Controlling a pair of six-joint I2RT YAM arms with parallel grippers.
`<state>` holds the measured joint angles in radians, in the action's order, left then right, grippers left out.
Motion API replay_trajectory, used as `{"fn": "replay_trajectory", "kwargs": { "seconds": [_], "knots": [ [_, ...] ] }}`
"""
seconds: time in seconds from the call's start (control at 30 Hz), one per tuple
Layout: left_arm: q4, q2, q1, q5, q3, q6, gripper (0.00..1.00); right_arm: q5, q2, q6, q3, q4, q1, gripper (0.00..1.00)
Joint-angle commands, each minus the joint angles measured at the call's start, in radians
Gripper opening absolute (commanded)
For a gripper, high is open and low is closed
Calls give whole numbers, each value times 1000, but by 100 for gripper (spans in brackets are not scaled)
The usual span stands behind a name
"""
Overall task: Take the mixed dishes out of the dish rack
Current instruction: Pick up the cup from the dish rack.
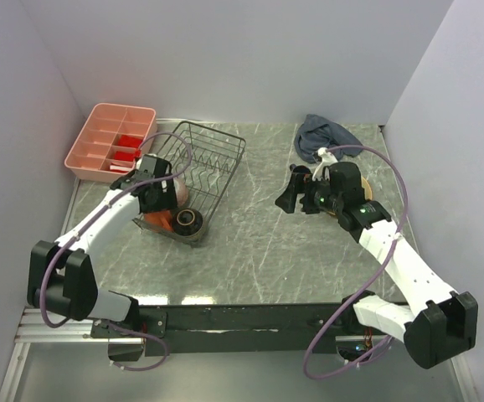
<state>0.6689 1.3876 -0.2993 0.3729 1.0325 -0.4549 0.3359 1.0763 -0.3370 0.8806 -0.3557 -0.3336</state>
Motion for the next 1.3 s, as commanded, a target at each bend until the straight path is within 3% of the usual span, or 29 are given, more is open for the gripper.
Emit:
{"fn": "replay_trajectory", "kwargs": {
  "seconds": [0.0, 0.27, 0.43, 0.5, 0.8, 1.27],
  "knots": [
    [-35, 19, 5, -61, 0, -27, 99, 28, -27, -13, -15, 54, -8, 100],
    [-37, 57, 5, -58, 6, -25, 95, 29, -27, -11, -28, 60, -13, 100],
    [-32, 57, 5, -72, 21, -39, 82, 17, -33, -4, -34, 57, -13, 100],
    [-31, 50, 5, -80, 24, -44, 72, 15, -33, -4, -37, 57, -12, 100],
    [34, -35, 5, -51, 86, -33, 44, 15, -26, -3, -37, 57, -13, 100],
    [71, -180, 5, -40, 175, -1, 25, 74, -13, -30, -43, 87, -12, 100]
  ]
}}
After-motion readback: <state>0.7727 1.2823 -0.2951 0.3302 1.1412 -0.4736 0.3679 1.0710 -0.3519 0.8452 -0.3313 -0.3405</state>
